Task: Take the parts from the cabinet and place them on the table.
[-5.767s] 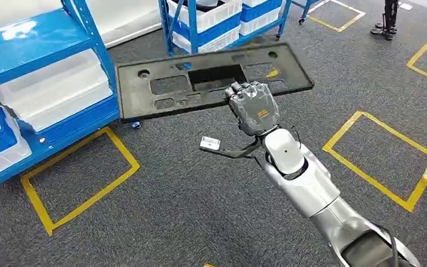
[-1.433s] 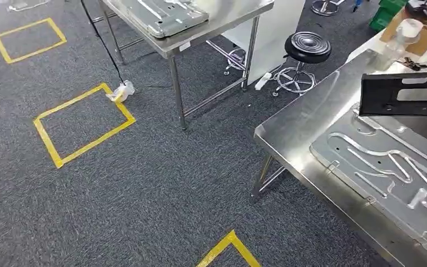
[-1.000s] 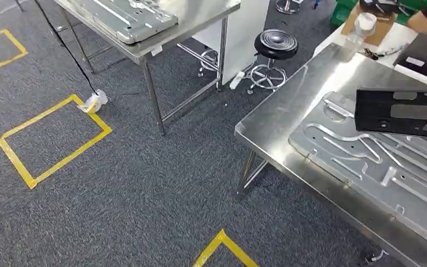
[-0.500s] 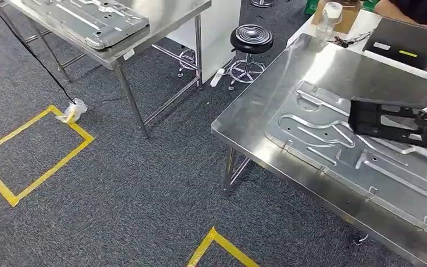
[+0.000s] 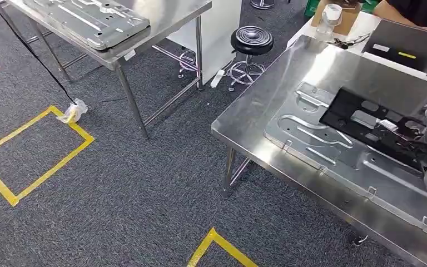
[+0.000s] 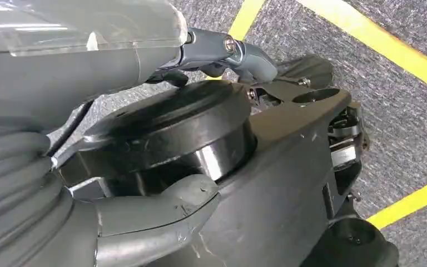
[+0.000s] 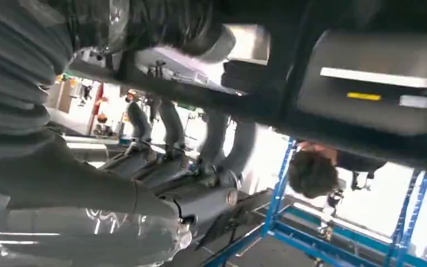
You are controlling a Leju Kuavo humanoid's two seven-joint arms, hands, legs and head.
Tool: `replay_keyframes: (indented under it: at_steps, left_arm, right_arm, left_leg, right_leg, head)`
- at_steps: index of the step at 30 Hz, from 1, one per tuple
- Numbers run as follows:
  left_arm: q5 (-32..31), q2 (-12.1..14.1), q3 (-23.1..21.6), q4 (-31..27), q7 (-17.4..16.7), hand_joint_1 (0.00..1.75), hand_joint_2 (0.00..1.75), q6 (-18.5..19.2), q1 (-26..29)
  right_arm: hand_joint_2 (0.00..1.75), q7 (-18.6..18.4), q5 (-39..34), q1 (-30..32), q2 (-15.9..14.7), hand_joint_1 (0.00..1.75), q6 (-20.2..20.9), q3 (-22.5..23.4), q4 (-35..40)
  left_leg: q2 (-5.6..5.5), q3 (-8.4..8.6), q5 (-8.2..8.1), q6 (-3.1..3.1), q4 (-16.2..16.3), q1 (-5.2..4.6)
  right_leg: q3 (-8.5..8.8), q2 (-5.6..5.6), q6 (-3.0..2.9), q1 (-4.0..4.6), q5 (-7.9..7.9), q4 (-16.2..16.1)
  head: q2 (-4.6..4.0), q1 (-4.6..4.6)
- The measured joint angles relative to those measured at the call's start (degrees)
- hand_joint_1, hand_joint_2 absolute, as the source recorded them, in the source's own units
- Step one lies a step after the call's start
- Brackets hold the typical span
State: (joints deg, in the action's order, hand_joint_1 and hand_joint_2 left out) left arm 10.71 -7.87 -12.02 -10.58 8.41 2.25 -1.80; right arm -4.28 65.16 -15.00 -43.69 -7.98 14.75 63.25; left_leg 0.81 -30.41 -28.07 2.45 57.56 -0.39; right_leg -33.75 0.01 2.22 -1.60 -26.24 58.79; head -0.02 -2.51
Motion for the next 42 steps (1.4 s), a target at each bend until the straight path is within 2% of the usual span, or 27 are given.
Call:
replay_keyframes:
  at_steps: [6,7,15,22,25,28,34,37,38,41,42]
  left_arm:
    - [0.0,0.4,0.0,0.0,0.0,0.0,1.75,0.0,0.1]
    - [0.0,0.5,0.0,0.0,0.0,0.0,0.0,0.0,0.1]
    - [2.0,1.1,1.4,0.0,-1.6,0.0,0.0,1.6,0.3]
    - [2.4,1.5,2.3,0.0,-1.6,0.0,0.0,1.8,0.5]
    - [2.4,1.6,2.5,0.0,-1.6,0.0,0.0,1.8,0.5]
    - [2.4,1.6,2.7,0.0,-1.3,0.0,0.0,1.8,0.5]
    - [2.4,1.6,2.8,0.0,-0.7,0.0,0.0,1.6,0.5]
    - [1.8,1.6,2.8,0.0,-0.7,0.0,0.0,0.7,0.5]
    - [1.5,1.5,2.8,0.0,-0.7,0.0,0.0,0.5,0.5]
    - [1.5,1.4,2.8,0.0,-0.4,0.0,0.0,-0.1,0.5]
    - [1.5,1.2,2.8,0.0,0.0,0.0,0.0,-0.1,0.5]
  right_arm:
    - [0.0,0.1,0.0,-1.9,1.7,0.0,-0.5,-1.3,-2.5]
    - [0.0,0.2,0.0,-2.0,2.1,0.0,-0.5,-1.4,-2.9]
    - [0.0,0.7,0.7,-4.8,4.0,0.0,-0.9,-4.3,-5.6]
    - [0.0,0.4,1.9,-7.8,4.3,0.0,-3.7,-6.8,-7.8]
    - [0.0,-0.3,3.2,-8.1,4.4,0.0,-6.2,-7.4,-7.4]
    - [0.0,-0.4,3.3,-8.1,4.6,0.0,-6.7,-7.9,-3.9]
    - [0.0,-0.8,2.4,-8.0,5.1,0.0,-5.2,-8.6,5.1]
    - [0.0,1.4,-1.6,-7.3,5.7,0.0,-5.2,-8.8,9.1]
    - [0.0,2.6,-4.9,-6.9,6.3,0.0,-3.4,-9.0,12.6]
    - [0.0,3.2,-9.3,-6.6,7.4,0.0,1.4,-11.1,21.4]
    - [0.0,3.7,-10.8,-6.8,8.1,0.0,3.7,-12.9,25.6]
  left_leg:
    - [-0.06,-0.06,-0.04,-0.06,0.2,-0.03]
    - [-0.1,-0.08,-0.04,-0.06,0.2,-0.04]
    - [-0.11,-0.15,-0.07,-0.07,0.4,-0.06]
    - [-0.13,-0.17,-0.07,-0.07,0.4,-0.05]
    - [-0.16,-0.21,-0.07,-0.07,0.4,-0.05]
    - [-0.17,-0.21,-0.07,-0.07,0.4,-0.06]
    - [-0.2,-0.15,-0.06,-0.06,0.4,-0.05]
    - [-0.19,-0.25,-0.06,-0.07,0.4,-0.05]
    - [-0.19,-0.26,-0.06,-0.07,0.4,-0.05]
    - [-0.16,-0.29,-0.06,-0.07,0.4,-0.04]
    - [-0.16,-0.29,-0.06,-0.07,0.4,-0.02]
  right_leg:
    - [0.17,-0.09,0.04,-0.06,0.03,0.0]
    - [0.16,-0.09,0.07,-0.09,0.05,0.0]
    - [0.13,-0.11,0.08,-0.1,0.05,0.0]
    - [0.14,-0.17,0.08,-0.08,0.05,0.0]
    - [0.14,-0.21,0.08,-0.09,0.05,0.0]
    - [0.12,-0.18,0.08,-0.09,0.05,0.0]
    - [0.11,-0.28,0.08,-0.07,0.05,0.0]
    - [0.12,-0.25,0.08,-0.07,0.05,0.0]
    - [0.11,-0.23,0.08,-0.08,0.05,0.0]
    - [0.07,-0.16,0.08,-0.07,0.05,0.0]
    - [0.07,-0.17,0.08,-0.05,0.05,0.0]
  head:
    - [0.0,0.0]
    - [0.0,0.0]
    - [0.0,0.0]
    - [0.0,0.0]
    - [0.0,0.0]
    - [0.0,0.0]
    - [0.0,0.0]
    - [0.0,0.0]
    - [0.0,0.0]
    - [0.0,0.0]
    - [0.0,0.0]
